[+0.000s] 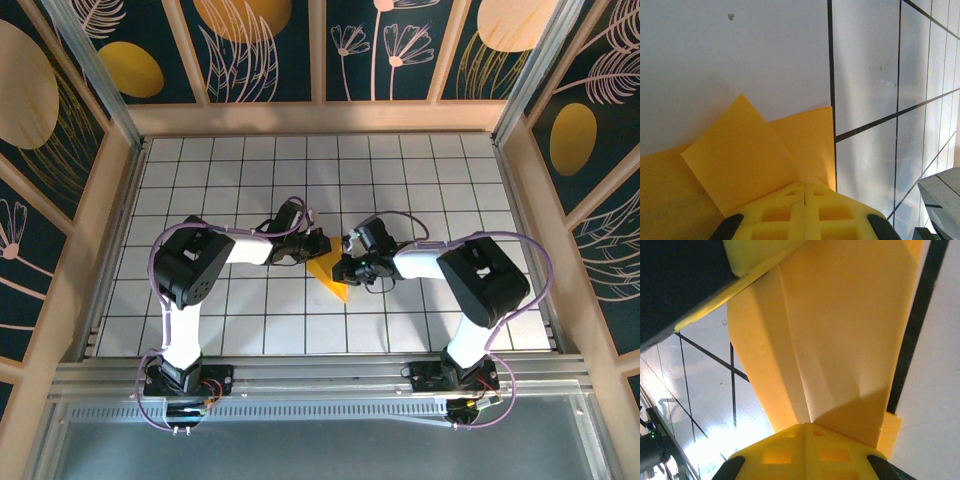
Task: Fold a paper plane with a square sheet of paper (fold left side to right side)
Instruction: Fourth fold the wing at the center of the table.
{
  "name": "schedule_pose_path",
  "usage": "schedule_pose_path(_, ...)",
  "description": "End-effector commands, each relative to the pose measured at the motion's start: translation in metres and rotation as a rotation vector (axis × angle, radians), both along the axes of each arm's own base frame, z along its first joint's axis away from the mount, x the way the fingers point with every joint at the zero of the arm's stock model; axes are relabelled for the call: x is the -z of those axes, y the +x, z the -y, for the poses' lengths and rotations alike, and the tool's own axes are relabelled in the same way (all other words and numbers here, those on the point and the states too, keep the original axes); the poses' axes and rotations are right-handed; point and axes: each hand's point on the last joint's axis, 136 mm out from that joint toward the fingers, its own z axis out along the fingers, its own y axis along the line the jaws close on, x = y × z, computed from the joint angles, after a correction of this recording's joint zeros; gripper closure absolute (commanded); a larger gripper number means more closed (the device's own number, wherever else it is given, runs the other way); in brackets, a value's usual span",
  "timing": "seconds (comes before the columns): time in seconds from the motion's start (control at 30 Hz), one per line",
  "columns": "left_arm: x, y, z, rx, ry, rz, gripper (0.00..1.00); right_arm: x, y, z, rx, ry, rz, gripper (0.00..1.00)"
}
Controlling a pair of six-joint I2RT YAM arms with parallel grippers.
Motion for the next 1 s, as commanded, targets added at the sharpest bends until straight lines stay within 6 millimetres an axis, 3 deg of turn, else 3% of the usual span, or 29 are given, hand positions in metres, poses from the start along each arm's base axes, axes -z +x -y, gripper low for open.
schedule_pose_path(0.0, 0.054, -0.021, -0.029, -0.049, 0.170, -0.153, 1.00, 0.010, -0.030, 0.009, -0.028, -0.039, -0.087, 1.00)
schedule_pose_path(0.97, 0.058, -0.022, -0.030, -0.050, 0.176, -0.160, 1.00, 0.012, -0.055, 0.023, -0.022, -0.067, -0.113, 1.00)
